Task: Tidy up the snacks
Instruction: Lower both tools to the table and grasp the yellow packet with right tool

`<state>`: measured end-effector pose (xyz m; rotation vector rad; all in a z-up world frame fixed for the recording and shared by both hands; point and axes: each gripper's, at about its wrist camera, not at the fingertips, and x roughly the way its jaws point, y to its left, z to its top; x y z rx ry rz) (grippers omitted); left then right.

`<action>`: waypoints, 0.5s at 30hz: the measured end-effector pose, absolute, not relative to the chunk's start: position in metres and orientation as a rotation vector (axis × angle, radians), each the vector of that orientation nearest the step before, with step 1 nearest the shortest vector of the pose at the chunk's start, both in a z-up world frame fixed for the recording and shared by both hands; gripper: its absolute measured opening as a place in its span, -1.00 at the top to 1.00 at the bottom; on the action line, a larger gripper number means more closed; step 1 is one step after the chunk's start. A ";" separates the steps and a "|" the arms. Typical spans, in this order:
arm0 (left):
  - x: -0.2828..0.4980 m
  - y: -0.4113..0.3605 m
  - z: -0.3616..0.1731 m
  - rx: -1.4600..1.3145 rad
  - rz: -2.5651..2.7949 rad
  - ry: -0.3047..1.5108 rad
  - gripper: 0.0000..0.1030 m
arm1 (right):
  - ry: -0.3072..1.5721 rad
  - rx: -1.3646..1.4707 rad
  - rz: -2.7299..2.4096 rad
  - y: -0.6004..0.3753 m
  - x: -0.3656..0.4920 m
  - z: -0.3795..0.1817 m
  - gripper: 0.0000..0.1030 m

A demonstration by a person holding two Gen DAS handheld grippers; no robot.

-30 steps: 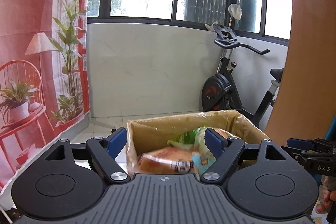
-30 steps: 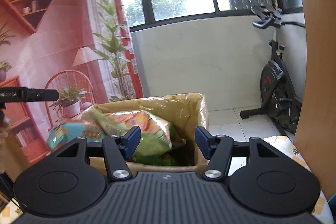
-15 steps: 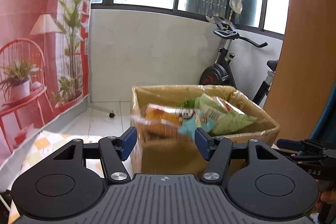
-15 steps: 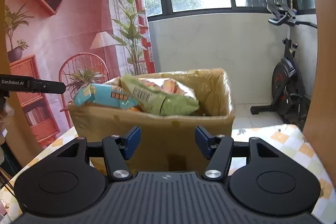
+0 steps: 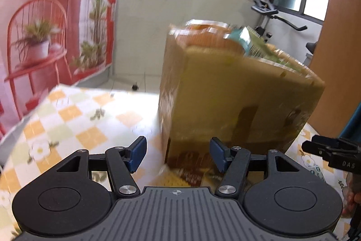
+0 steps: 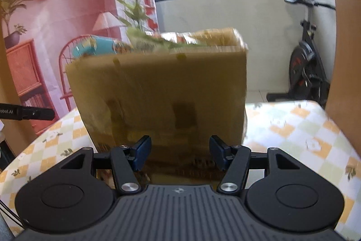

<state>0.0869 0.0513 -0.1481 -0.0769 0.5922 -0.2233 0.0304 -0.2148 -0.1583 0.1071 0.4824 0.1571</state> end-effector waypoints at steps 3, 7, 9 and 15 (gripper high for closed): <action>0.087 0.056 -0.159 -0.093 -0.215 0.615 -0.25 | 0.499 0.103 0.142 -0.215 0.026 -0.174 -0.18; 0.086 0.061 -0.171 -0.113 -0.204 0.639 -0.25 | 0.553 0.095 0.110 -0.217 0.025 -0.197 -0.18; 0.086 0.062 -0.175 -0.121 -0.197 0.648 -0.25 | 0.576 0.102 0.088 -0.218 0.025 -0.208 -0.18; 0.080 0.064 -0.186 -0.152 -0.175 0.680 -0.25 | 0.631 0.152 -0.004 -0.226 0.041 -0.232 -0.18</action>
